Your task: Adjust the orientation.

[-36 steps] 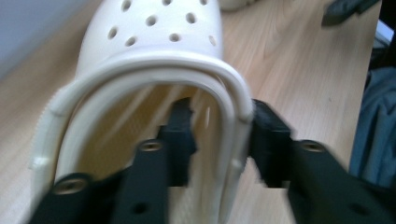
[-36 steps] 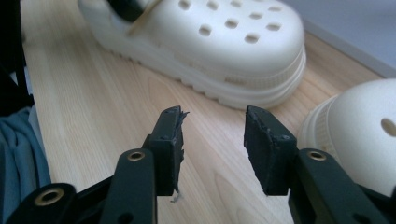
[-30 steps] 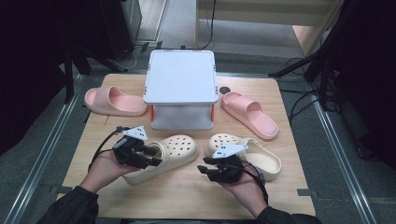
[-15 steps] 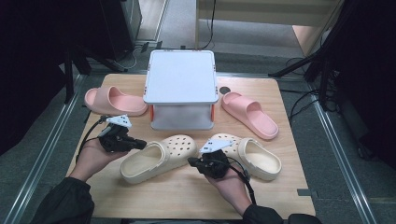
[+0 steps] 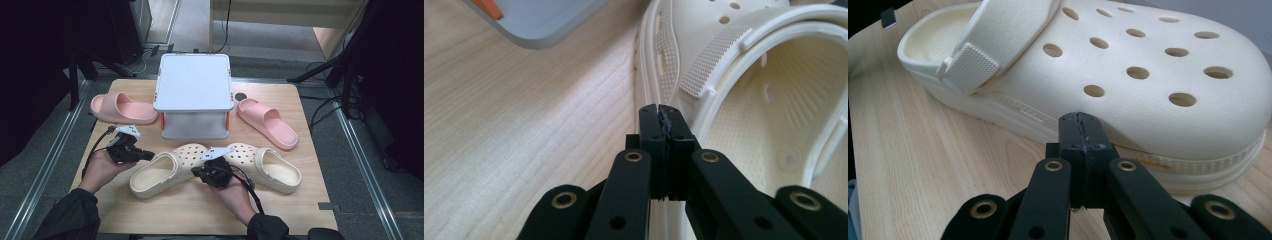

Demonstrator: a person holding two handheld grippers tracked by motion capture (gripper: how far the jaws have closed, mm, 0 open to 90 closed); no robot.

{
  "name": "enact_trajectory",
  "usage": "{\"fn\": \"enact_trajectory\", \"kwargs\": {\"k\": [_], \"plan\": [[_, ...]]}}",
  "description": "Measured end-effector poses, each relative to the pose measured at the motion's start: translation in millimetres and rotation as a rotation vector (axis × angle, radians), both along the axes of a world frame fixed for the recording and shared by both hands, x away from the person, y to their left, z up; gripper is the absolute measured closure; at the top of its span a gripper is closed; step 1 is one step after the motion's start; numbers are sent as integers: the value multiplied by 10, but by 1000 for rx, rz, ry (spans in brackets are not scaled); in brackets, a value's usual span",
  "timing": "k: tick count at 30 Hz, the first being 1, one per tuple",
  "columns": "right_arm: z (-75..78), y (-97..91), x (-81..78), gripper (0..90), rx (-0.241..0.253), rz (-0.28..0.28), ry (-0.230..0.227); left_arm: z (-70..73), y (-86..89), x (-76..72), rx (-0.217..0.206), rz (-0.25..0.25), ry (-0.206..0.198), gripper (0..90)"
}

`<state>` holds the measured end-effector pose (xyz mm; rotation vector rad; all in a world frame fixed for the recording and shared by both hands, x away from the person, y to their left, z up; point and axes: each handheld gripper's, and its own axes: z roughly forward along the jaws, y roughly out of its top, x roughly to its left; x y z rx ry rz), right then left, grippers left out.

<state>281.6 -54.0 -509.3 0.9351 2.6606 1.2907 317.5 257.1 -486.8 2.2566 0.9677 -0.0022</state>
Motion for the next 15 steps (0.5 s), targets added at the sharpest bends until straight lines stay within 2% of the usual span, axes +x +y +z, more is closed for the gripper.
{"fn": "enact_trajectory", "kwargs": {"k": [6,9,13,15], "plan": [[0,-20,43,900,4,4,9,-12,-6,-132,-6,6,-4,893],[8,-26,82,900,-2,-11,16,-23,-24,-205,-11,6,8,892],[8,-34,146,900,4,-31,26,-40,-90,-277,4,-3,30,892],[11,-35,172,900,1,-39,23,-40,-132,-320,6,2,29,891]]}}
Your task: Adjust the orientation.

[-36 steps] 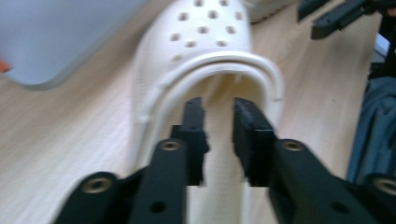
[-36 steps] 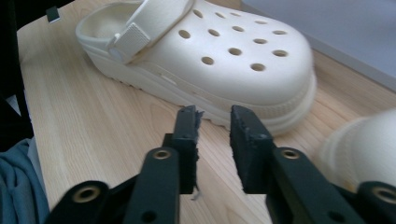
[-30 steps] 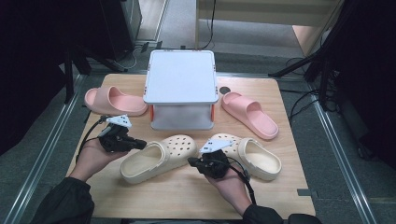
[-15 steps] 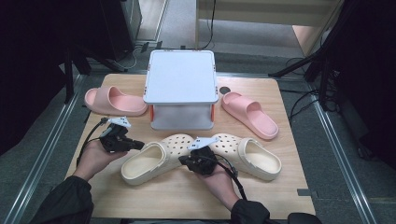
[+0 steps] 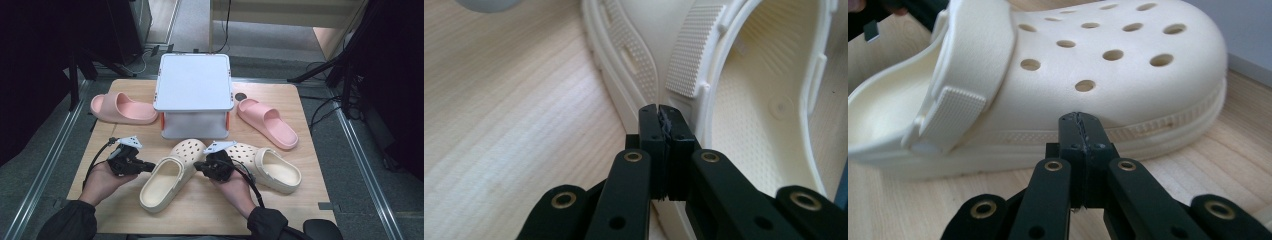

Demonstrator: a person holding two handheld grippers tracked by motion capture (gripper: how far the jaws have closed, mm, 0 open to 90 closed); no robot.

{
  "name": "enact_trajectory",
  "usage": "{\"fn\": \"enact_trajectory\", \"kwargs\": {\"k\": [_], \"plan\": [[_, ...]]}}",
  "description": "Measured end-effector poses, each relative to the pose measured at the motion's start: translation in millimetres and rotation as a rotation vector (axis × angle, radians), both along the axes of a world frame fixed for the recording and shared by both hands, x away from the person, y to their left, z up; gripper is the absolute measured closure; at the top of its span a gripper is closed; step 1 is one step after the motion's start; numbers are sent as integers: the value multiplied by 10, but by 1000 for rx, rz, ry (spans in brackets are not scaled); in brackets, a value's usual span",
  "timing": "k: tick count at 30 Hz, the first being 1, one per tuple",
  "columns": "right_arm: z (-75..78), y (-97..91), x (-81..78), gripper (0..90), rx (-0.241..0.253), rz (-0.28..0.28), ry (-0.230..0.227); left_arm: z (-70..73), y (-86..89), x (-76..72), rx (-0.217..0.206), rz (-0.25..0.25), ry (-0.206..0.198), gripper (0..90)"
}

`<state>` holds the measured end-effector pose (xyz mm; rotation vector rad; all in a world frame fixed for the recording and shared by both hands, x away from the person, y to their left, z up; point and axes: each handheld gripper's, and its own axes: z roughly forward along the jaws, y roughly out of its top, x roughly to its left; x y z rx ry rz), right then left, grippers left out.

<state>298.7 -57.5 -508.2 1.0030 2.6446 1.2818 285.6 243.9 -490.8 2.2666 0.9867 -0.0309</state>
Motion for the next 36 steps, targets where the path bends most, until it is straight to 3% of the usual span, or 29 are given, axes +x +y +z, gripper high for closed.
{"fn": "enact_trajectory", "kwargs": {"k": [8,12,18,21,23,25,28,36], "plan": [[10,40,93,900,-13,-22,-10,-12,-64,-78,-37,34,15,886],[19,54,131,900,-18,-47,-7,-27,-112,-103,-53,22,26,883],[22,40,189,900,-20,-71,5,-54,-194,-107,-35,16,27,837],[37,32,195,878,-28,-66,8,-38,-145,-85,-51,29,24,776],[74,11,202,843,-17,-67,2,16,-94,-81,-94,41,6,748],[157,-26,187,830,14,-83,-5,93,-54,-70,-113,39,-20,765],[254,-49,147,762,24,-75,-18,205,-21,-26,-140,52,-34,764],[475,-137,-7,636,88,-65,-14,519,28,220,-153,37,-51,815]]}}
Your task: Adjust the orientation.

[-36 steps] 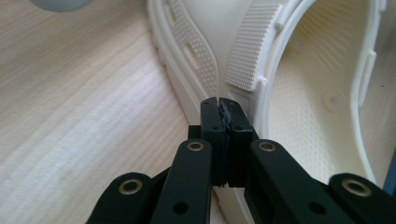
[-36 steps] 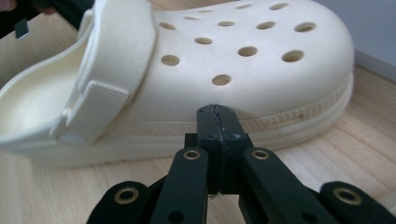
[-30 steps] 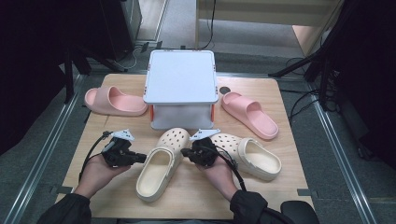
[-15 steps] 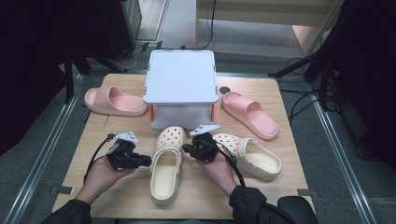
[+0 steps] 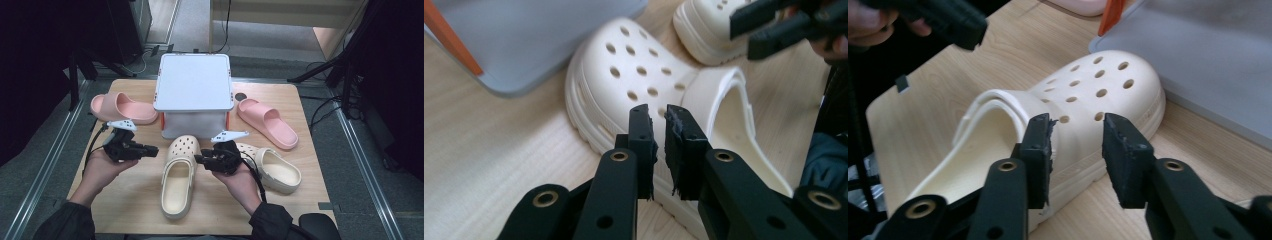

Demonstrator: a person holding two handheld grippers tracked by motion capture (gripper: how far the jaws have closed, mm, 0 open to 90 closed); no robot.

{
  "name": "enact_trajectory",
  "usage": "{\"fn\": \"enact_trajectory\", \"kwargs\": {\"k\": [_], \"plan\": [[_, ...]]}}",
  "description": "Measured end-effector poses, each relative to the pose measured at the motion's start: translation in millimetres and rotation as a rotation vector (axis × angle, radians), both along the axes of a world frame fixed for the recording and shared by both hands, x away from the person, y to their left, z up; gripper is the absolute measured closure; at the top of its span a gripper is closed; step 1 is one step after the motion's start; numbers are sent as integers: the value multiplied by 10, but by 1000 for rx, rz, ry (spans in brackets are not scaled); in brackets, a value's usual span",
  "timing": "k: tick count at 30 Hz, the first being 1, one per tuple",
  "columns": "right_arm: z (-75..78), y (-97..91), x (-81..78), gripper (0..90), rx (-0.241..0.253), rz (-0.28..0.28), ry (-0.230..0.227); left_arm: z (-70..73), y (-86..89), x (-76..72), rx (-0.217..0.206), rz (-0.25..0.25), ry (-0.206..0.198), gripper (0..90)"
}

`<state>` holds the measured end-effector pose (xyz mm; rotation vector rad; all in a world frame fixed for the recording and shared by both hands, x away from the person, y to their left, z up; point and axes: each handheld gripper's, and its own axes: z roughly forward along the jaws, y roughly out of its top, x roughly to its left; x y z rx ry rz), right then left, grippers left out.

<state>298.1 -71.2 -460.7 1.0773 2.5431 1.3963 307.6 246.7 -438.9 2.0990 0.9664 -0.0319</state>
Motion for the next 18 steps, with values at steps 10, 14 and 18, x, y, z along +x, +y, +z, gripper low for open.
{"fn": "enact_trajectory", "kwargs": {"k": [10,14,18], "plan": [[137,-12,-200,501,-10,-7,2,325,-36,362,-31,-37,-14,828],[135,13,-265,484,-25,-5,2,436,-41,465,-20,-33,-33,838],[115,56,-344,478,-41,2,23,556,-56,547,-3,-52,-47,863]]}}
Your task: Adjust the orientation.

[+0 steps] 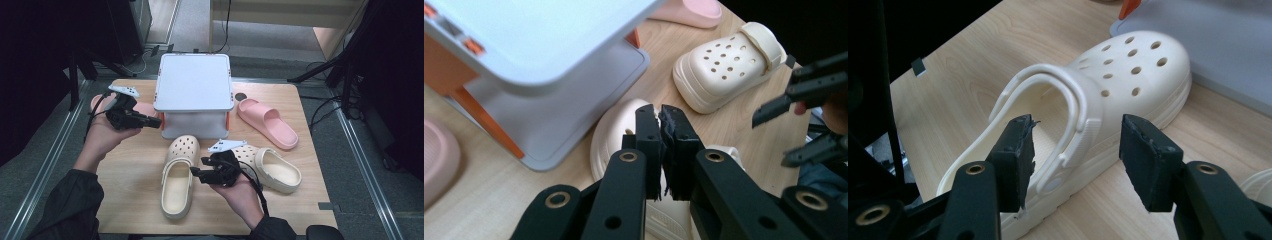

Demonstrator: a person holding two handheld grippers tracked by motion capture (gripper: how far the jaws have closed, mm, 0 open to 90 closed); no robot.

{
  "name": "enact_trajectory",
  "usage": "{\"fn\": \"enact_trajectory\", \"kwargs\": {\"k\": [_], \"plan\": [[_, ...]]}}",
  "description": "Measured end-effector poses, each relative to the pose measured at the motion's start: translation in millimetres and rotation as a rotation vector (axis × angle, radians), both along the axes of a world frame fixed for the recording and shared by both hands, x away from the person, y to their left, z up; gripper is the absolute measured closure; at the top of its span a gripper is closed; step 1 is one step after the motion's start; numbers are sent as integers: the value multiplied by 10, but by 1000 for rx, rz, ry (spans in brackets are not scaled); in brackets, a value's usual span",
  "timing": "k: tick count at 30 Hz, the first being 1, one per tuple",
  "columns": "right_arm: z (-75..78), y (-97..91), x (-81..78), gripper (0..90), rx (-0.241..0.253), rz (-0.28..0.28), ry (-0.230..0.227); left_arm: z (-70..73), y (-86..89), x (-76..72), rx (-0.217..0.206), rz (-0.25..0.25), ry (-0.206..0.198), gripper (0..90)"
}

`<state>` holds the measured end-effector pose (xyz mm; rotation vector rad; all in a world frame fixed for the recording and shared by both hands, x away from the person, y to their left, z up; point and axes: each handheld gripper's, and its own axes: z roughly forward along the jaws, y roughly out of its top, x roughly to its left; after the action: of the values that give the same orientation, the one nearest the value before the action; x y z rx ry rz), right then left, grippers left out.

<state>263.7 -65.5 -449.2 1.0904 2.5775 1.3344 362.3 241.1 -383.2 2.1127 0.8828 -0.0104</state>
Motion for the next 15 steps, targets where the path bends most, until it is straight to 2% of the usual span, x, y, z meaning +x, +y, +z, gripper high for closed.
{"fn": "enact_trajectory", "kwargs": {"k": [6,9,13,15], "plan": [[-55,71,-75,426,-9,-6,4,176,6,101,-11,-10,-16,865],[-84,107,-100,475,-24,5,10,255,33,177,-20,3,-24,861],[-119,142,-133,483,-48,10,5,316,52,276,-40,11,-23,852],[-140,147,-135,475,-53,-1,14,322,42,328,-18,22,-29,855]]}}
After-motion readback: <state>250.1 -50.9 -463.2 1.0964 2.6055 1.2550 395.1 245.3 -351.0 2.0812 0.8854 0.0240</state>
